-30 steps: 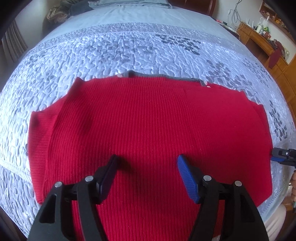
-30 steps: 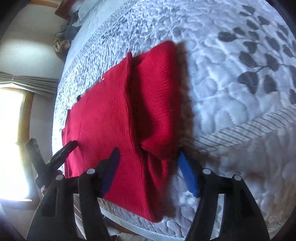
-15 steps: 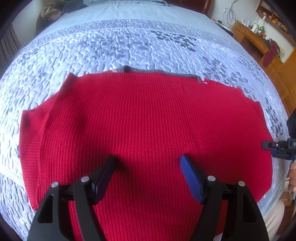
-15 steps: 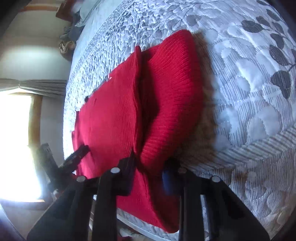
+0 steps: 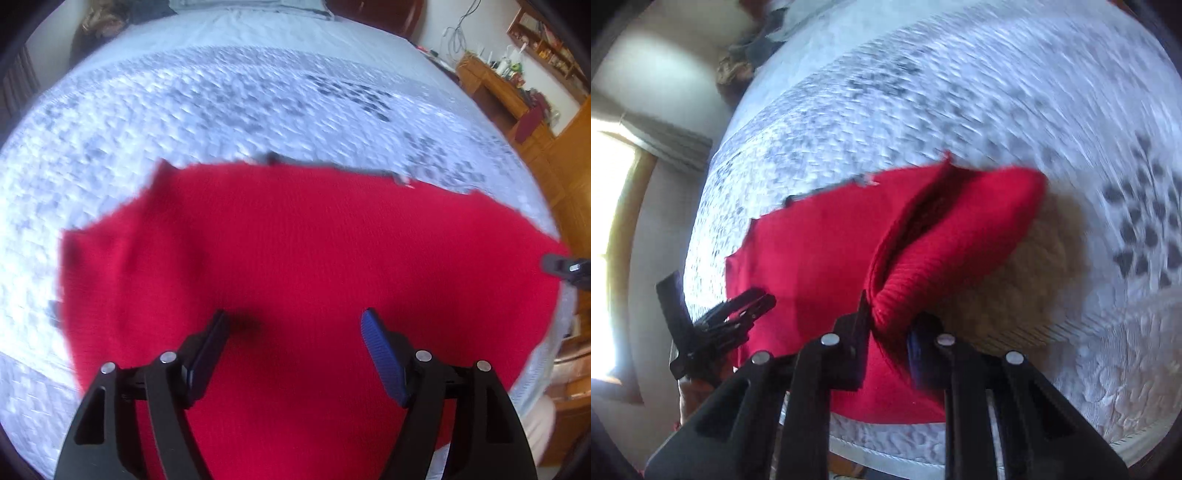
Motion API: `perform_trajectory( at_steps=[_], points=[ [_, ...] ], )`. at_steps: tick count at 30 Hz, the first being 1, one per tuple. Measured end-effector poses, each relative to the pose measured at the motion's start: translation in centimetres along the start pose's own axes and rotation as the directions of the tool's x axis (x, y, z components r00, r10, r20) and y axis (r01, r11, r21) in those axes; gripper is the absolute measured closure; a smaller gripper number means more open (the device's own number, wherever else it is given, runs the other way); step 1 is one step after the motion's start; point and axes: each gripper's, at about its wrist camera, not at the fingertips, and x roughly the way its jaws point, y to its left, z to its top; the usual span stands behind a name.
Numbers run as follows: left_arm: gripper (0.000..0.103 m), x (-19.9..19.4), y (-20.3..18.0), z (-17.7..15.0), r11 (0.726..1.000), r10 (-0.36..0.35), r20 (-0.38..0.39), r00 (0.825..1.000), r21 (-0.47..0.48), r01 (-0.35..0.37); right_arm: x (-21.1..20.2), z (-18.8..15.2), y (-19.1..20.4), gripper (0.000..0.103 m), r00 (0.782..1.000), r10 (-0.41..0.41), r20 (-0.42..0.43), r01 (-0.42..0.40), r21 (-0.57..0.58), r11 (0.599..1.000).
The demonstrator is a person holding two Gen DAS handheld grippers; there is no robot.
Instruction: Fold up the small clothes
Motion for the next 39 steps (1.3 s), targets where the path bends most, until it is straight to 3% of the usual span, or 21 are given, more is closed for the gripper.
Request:
perform_trajectory(
  at_steps=[6, 10, 12, 15, 20, 21, 27, 30, 34, 39],
  points=[
    [0.029, -0.6, 3.6, 0.6, 0.995, 0.095, 0.009, 0.995, -0.008, -0.094, 2.4, 1.1, 8.1, 0.086, 1.000, -0.004, -0.019, 0.001, -0.167, 0.986],
    [0.029, -0.4, 6.1, 0.1, 0.996, 0.014, 0.006, 1.000, -0.084, -0.013, 6.7, 0.4, 12.1, 0.086, 0.996, -0.007, -0.091, -0.015, -0.244, 0.970],
    [0.029, -0.2, 6.3, -0.1, 0.996, 0.008, 0.007, 1.000, -0.085, -0.007, 9.3, -0.3, 13.7, 0.086, 0.990, -0.032, -0.139, -0.008, -0.282, 0.960],
    [0.029, 0.0, 6.3, -0.3, 0.997, 0.017, 0.005, 1.000, -0.072, -0.017, 11.7, -1.3, 14.8, 0.075, 0.979, -0.068, -0.192, 0.002, -0.326, 0.945],
    [0.029, 0.2, 6.3, -0.3, 0.998, 0.015, 0.003, 1.000, -0.064, -0.015, 8.3, -2.1, 14.3, 0.061, 0.987, 0.022, -0.161, -0.076, -0.334, 0.940],
    [0.029, 0.2, 6.3, -0.2, 0.998, 0.014, 0.003, 1.000, -0.065, -0.014, 6.9, -2.2, 13.9, 0.052, 0.991, 0.032, -0.134, -0.077, -0.344, 0.936],
    [0.029, -1.2, 6.5, -0.3, 0.990, -0.053, 0.009, 0.999, -0.128, 0.054, 1.9, -3.7, 10.4, 0.031, 1.000, 0.000, -0.025, -0.009, -0.361, 0.933],
    [0.029, -2.0, 6.0, 0.0, 0.981, -0.119, 0.011, 0.993, -0.152, 0.120, 2.9, -4.4, 8.2, 0.031, 0.999, -0.027, -0.038, 0.012, -0.361, 0.933],
    [0.029, -2.9, 4.0, 0.7, 0.980, -0.166, 0.009, 0.986, -0.114, 0.166, 5.4, -4.1, 5.9, 0.031, 0.998, -0.024, -0.066, 0.002, -0.320, 0.947],
    [0.029, -2.8, 0.7, 1.9, 0.989, -0.150, -0.005, 0.989, -0.012, 0.150, 7.7, -2.7, 4.9, 0.031, 0.997, -0.005, -0.078, -0.019, -0.299, 0.954]
  ],
)
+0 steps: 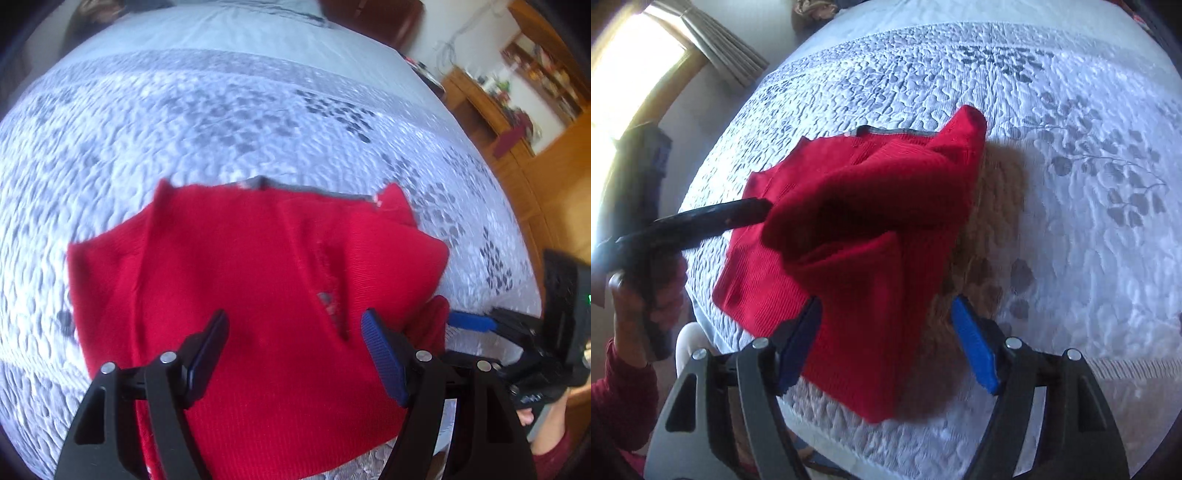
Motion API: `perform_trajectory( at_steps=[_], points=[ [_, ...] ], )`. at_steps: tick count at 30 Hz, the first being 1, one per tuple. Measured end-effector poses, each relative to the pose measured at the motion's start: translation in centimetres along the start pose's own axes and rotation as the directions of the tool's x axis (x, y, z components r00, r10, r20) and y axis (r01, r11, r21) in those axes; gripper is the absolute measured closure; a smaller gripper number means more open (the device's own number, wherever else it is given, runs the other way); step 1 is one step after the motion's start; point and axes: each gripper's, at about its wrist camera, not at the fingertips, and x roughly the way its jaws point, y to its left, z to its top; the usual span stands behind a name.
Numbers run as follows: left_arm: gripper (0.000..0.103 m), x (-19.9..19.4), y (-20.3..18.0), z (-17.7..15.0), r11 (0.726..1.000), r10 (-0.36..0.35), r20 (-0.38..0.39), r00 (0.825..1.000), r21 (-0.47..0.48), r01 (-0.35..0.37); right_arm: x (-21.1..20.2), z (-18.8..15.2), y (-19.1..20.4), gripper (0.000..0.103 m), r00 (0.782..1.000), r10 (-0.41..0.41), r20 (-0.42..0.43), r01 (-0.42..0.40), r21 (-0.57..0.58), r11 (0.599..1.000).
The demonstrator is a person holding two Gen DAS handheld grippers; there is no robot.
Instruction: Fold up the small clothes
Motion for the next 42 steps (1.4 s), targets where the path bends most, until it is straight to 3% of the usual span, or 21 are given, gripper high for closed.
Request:
perform_trajectory(
  at_steps=[2, 3, 5, 7, 12, 15, 18, 22, 24, 26, 27, 29, 30, 31, 33, 36, 39, 42],
  points=[
    [0.029, 0.4, -1.0, 0.5, 0.999, 0.021, -0.003, 1.000, 0.028, -0.021, 0.5, 0.6, -0.1, 0.031, 1.000, -0.003, 0.004, 0.003, -0.010, 1.000],
    [0.029, 0.4, -1.2, 0.6, 0.999, 0.028, -0.002, 1.000, 0.034, -0.028, 0.7, 0.9, 0.0, 0.037, 1.000, 0.009, 0.004, -0.009, -0.022, 1.000],
    [0.029, 0.7, -1.8, 1.1, 0.998, 0.037, -0.001, 0.999, 0.045, -0.037, 1.0, 1.2, 0.3, 0.058, 0.999, 0.040, -0.020, -0.041, -0.046, 0.998],
    [0.029, 0.8, -2.2, 1.5, 0.998, 0.040, 0.000, 0.999, 0.055, -0.040, 0.8, 1.1, 0.8, 0.097, 0.998, 0.055, -0.031, -0.056, -0.062, 0.996],
    [0.029, -0.1, -3.9, 1.9, 0.989, 0.047, 0.033, 0.998, 0.135, -0.051, -2.1, -1.2, 3.2, 0.097, 0.978, 0.208, 0.000, -0.207, -0.094, 0.974],
    [0.029, -0.4, -5.6, 1.8, 0.974, 0.052, 0.050, 0.997, 0.218, -0.062, -2.6, -2.5, 4.9, 0.097, 0.976, 0.219, -0.005, -0.217, -0.125, 0.968],
    [0.028, -0.1, -8.6, 1.5, 0.925, 0.102, 0.080, 0.992, 0.358, -0.124, -2.4, -3.8, 5.6, 0.097, 0.969, 0.247, -0.011, -0.247, -0.111, 0.963],
    [0.028, 1.4, -12.4, 1.3, 0.829, 0.148, 0.087, 0.985, 0.532, -0.172, -1.5, -5.1, 5.8, 0.097, 0.962, 0.274, -0.019, -0.275, -0.075, 0.959],
    [0.028, 3.0, -13.5, 1.5, 0.773, 0.236, 0.108, 0.966, 0.582, -0.254, -1.1, -5.3, 5.8, 0.097, 0.957, 0.289, -0.022, -0.290, -0.058, 0.955],
    [0.028, 4.2, -14.0, 1.6, 0.733, 0.286, 0.131, 0.949, 0.608, -0.304, -1.1, -5.3, 5.8, 0.097, 0.955, 0.295, -0.020, -0.295, -0.053, 0.954],
    [0.028, 4.5, -14.1, 1.7, 0.728, 0.289, 0.128, 0.949, 0.615, -0.305, -1.2, -5.3, 5.8, 0.097, 0.954, 0.299, -0.018, -0.300, -0.049, 0.953],
    [0.028, 5.3, -14.1, 1.9, 0.733, 0.283, 0.106, 0.953, 0.616, -0.287, -1.3, -5.2, 5.7, 0.097, 0.953, 0.302, -0.015, -0.303, -0.044, 0.952],
    [0.037, 5.7, -13.9, 2.0, 0.743, 0.275, 0.089, 0.957, 0.613, -0.270, -1.5, -5.1, 5.6, 0.097, 0.953, 0.304, -0.012, -0.304, -0.041, 0.952],
    [0.065, 5.9, -13.6, 2.0, 0.756, 0.264, 0.067, 0.962, 0.605, -0.250, -1.6, -5.0, 5.5, 0.097, 0.953, 0.304, -0.009, -0.304, -0.039, 0.952],
    [0.089, 6.5, -12.4, 2.8, 0.829, 0.228, -0.005, 0.974, 0.525, -0.191, -1.9, -4.9, 5.6, 0.097, 0.953, 0.303, -0.004, -0.302, -0.040, 0.952],
    [0.093, 5.2, -9.8, 3.8, 0.921, 0.132, -0.006, 0.991, 0.371, -0.120, -2.4, -5.0, 5.6, 0.097, 0.954, 0.300, 0.003, -0.300, -0.043, 0.953],
    [0.094, 2.8, -6.9, 4.2, 0.969, 0.044, 0.034, 0.998, 0.242, -0.051, -2.7, -5.2, 5.7, 0.097, 0.953, 0.302, 0.005, -0.301, -0.048, 0.952],
    [0.094, 2.3, -3.6, 4.5, 0.991, 0.009, 0.033, 0.999, 0.132, -0.013, -2.1, -5.3, 5.9, 0.097, 0.955, 0.296, -0.009, -0.296, -0.056, 0.953]
  ],
)
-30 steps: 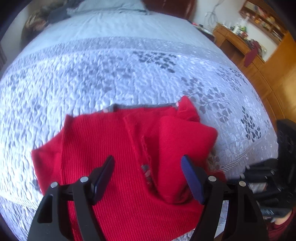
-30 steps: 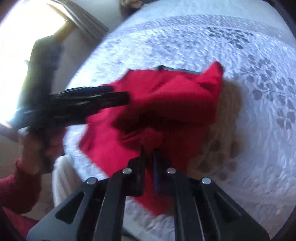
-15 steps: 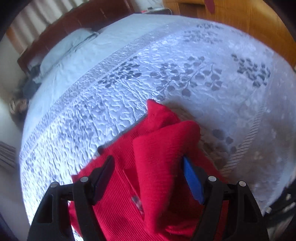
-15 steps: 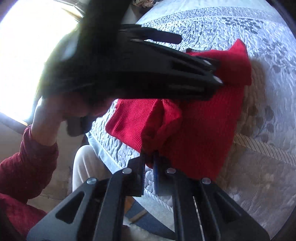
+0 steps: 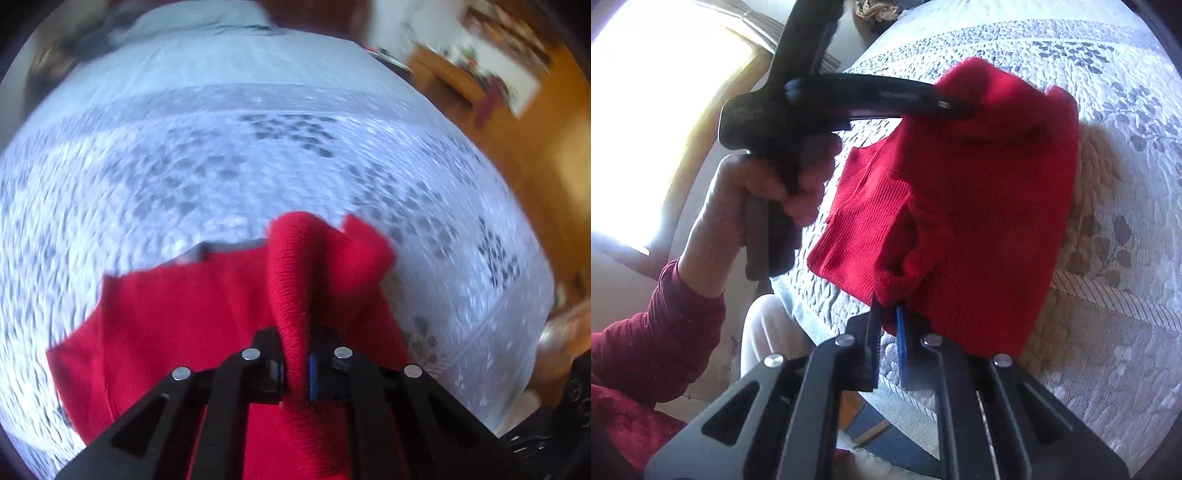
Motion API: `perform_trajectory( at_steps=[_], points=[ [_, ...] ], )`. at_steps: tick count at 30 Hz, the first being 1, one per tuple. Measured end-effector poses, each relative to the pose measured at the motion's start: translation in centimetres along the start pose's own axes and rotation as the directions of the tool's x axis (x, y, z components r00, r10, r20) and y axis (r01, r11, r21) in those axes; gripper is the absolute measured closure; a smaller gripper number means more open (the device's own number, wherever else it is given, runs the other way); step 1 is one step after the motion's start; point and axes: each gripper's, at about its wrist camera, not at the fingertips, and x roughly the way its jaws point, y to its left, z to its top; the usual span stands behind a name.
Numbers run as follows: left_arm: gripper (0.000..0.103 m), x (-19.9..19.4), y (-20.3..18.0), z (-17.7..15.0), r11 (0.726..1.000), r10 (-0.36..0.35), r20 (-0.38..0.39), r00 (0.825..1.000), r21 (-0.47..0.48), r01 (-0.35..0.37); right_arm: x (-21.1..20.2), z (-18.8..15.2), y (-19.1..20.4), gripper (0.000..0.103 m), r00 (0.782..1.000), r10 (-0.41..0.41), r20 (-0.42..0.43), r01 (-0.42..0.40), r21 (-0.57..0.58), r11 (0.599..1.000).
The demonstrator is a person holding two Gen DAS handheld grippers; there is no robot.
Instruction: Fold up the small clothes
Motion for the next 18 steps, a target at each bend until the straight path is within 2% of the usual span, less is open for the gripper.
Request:
perform_trajectory(
  at_steps=[2, 3, 6, 7, 8, 9, 11, 12, 13, 15, 18],
  points=[
    [0.086, 0.9, 2.3, -0.4, 0.998, -0.008, -0.059, 0.998, -0.061, 0.005, 1.4, -0.2, 0.0, 0.097, 0.999, -0.015, -0.031, 0.015, 0.004, 1.000],
    [0.078, 1.3, 3.2, -0.7, 0.996, -0.006, -0.081, 0.997, -0.093, -0.002, 2.1, -0.2, -0.1, 0.095, 0.999, -0.028, -0.043, 0.028, 0.001, 1.000],
    [0.041, 1.0, 5.5, -2.0, 0.984, -0.019, -0.080, 0.997, -0.179, 0.005, 3.4, -0.4, 0.0, 0.092, 0.995, -0.070, -0.065, 0.070, -0.004, 0.998],
    [0.036, 0.4, 6.2, -2.5, 0.978, -0.034, -0.061, 0.998, -0.206, 0.021, 3.5, -0.6, 0.0, 0.092, 0.995, -0.081, -0.063, 0.081, -0.008, 0.997],
    [0.035, 0.0, 6.7, -2.9, 0.974, -0.055, -0.051, 0.997, -0.225, 0.042, 3.5, -0.7, 0.0, 0.090, 0.994, -0.089, -0.058, 0.088, -0.014, 0.996],
    [0.034, -0.5, 7.1, -3.3, 0.969, -0.074, -0.045, 0.996, -0.240, 0.061, 3.3, -0.7, 0.1, 0.083, 0.993, -0.104, -0.052, 0.103, -0.025, 0.994],
    [0.032, -1.2, 7.7, -4.1, 0.963, -0.077, -0.041, 0.996, -0.261, 0.064, 3.2, -0.8, 0.7, 0.064, 0.989, -0.146, -0.035, 0.143, -0.056, 0.988],
    [0.032, -1.4, 7.8, -4.3, 0.964, -0.072, -0.045, 0.996, -0.260, 0.058, 3.1, -0.8, 1.2, 0.049, 0.986, -0.167, -0.023, 0.164, -0.081, 0.983],
    [0.032, -1.4, 7.7, -4.6, 0.966, -0.063, -0.057, 0.996, -0.254, 0.047, 2.9, -0.9, 1.4, 0.046, 0.984, -0.176, -0.016, 0.173, -0.097, 0.980],
    [0.030, -1.4, 7.6, -5.0, 0.968, -0.045, -0.088, 0.995, -0.249, 0.022, 3.3, -1.1, 2.4, 0.046, 0.981, -0.191, -0.020, 0.187, -0.137, 0.973],
    [0.030, -1.5, 7.5, -5.4, 0.969, -0.046, -0.108, 0.993, -0.247, 0.018, 4.6, -1.5, 3.9, 0.041, 0.967, -0.251, -0.029, 0.240, -0.209, 0.948]
  ],
)
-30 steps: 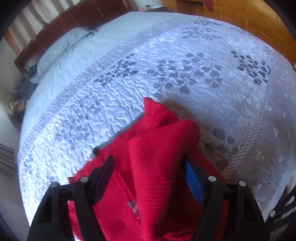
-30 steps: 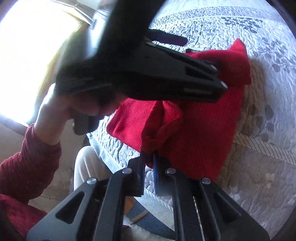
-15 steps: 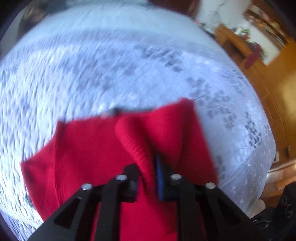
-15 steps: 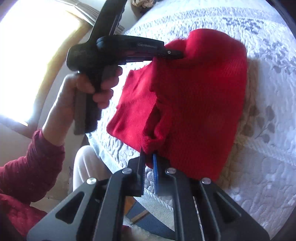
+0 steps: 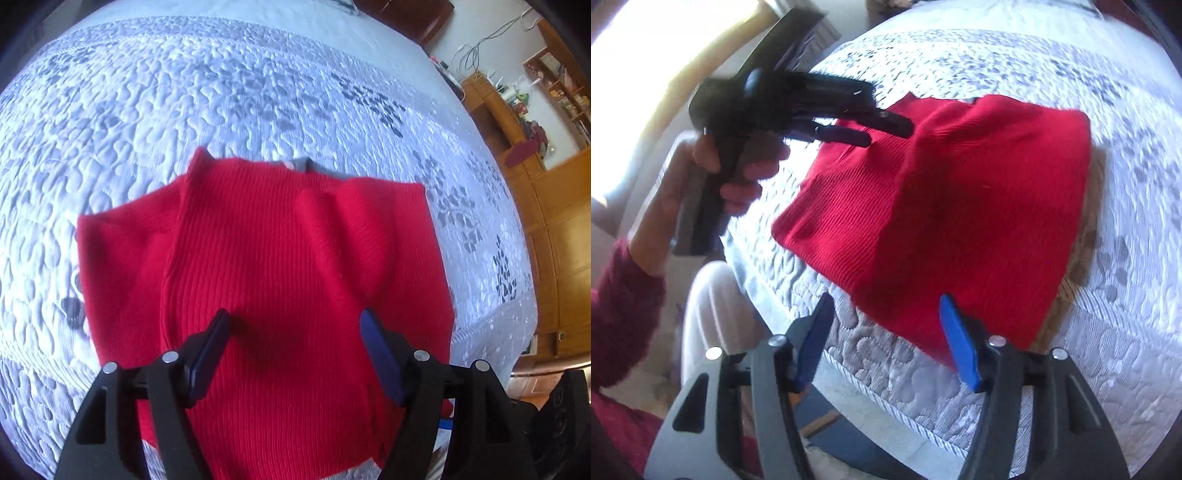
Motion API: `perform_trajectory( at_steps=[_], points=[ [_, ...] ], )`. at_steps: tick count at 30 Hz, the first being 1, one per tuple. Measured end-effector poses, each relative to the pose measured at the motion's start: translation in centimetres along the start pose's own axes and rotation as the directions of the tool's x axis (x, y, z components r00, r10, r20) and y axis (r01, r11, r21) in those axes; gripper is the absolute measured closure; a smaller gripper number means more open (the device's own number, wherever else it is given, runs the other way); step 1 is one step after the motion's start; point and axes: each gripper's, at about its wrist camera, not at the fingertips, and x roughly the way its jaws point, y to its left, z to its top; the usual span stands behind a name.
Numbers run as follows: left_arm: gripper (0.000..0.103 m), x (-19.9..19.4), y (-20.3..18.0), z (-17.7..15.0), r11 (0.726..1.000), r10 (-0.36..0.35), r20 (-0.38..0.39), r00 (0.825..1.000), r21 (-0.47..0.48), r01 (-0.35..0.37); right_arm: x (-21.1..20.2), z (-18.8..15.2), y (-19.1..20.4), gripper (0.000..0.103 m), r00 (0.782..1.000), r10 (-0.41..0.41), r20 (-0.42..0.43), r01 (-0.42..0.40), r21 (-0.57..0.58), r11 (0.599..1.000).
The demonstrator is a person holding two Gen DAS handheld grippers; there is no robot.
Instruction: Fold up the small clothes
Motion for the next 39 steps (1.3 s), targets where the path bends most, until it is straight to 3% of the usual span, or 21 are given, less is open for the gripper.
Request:
perform_trajectory(
  at_steps=[5, 7, 8, 10, 11, 12, 16, 21, 24, 27, 31, 32, 34, 35, 39],
  points=[
    [0.027, 0.1, -0.9, -0.4, 1.000, 0.007, -0.028, 1.000, 0.023, -0.007, 2.5, -0.1, 2.8, 0.038, 0.996, -0.079, -0.042, 0.074, -0.102, 0.992],
    [0.027, 0.2, -1.0, -0.5, 1.000, -0.005, -0.041, 0.999, 0.021, 0.006, 3.5, 0.0, 3.1, 0.040, 0.983, -0.176, -0.046, 0.168, -0.142, 0.976],
    [0.027, 0.2, -1.1, -0.6, 1.000, -0.009, -0.044, 0.999, 0.021, 0.010, 3.8, 0.0, 3.1, 0.043, 0.981, -0.188, -0.051, 0.179, -0.147, 0.973],
    [0.026, 0.4, -1.3, -0.6, 1.000, -0.020, -0.052, 0.998, 0.019, 0.021, 4.3, 0.1, 2.5, 0.068, 0.977, -0.201, -0.072, 0.190, -0.135, 0.973],
    [0.026, 0.5, -1.3, -0.6, 1.000, -0.024, -0.057, 0.998, 0.016, 0.025, 4.2, 0.2, 1.9, 0.077, 0.980, -0.181, -0.082, 0.171, -0.111, 0.979],
    [0.026, 0.6, -1.3, -0.6, 0.999, -0.033, -0.062, 0.998, 0.011, 0.034, 4.0, 0.3, 1.5, 0.091, 0.985, -0.151, -0.085, 0.143, -0.085, 0.986],
    [0.026, 1.0, -1.2, -0.3, 0.997, -0.074, -0.075, 0.994, -0.020, 0.072, 1.1, 0.5, -1.4, 0.094, 0.998, 0.058, -0.033, -0.055, 0.064, 0.996],
    [0.025, 2.0, -1.5, 0.1, 0.990, -0.130, -0.107, 0.986, -0.068, 0.124, -2.6, 0.8, -4.0, 0.095, 0.983, 0.168, 0.073, -0.178, 0.158, 0.971],
    [0.024, 2.8, -1.8, 0.3, 0.975, -0.203, -0.133, 0.970, -0.119, 0.188, -3.9, 1.1, -4.8, 0.095, 0.978, 0.179, 0.105, -0.195, 0.175, 0.965],
    [0.024, 3.9, -2.2, 0.8, 0.941, -0.306, -0.155, 0.939, -0.197, 0.274, -4.6, 1.2, -4.9, 0.095, 0.977, 0.182, 0.116, -0.200, 0.169, 0.965],
    [0.026, 5.3, -3.0, 1.7, 0.919, -0.358, -0.164, 0.919, -0.238, 0.315, -5.6, 1.1, -5.0, 0.095, 0.971, 0.191, 0.142, -0.213, 0.165, 0.963],
    [0.028, 5.6, -3.2, 2.0, 0.905, -0.386, -0.158, 0.909, -0.254, 0.341, -6.0, 0.8, -5.0, 0.095, 0.971, 0.189, 0.147, -0.212, 0.162, 0.964],
    [0.045, 5.9, -3.4, 2.6, 0.887, -0.421, -0.153, 0.894, -0.274, 0.371, -6.5, 0.6, -5.1, 0.095, 0.969, 0.193, 0.154, -0.217, 0.158, 0.963],
    [0.047, 6.1, -3.4, 3.0, 0.881, -0.429, -0.149, 0.891, -0.286, 0.376, -6.7, 0.5, -5.0, 0.095, 0.968, 0.196, 0.157, -0.221, 0.156, 0.963],
    [0.068, 7.0, -3.0, 4.8, 0.890, -0.397, -0.131, 0.908, -0.295, 0.347, -7.0, 0.5, -4.9, 0.095, 0.965, 0.205, 0.163, -0.229, 0.147, 0.962]
  ],
)
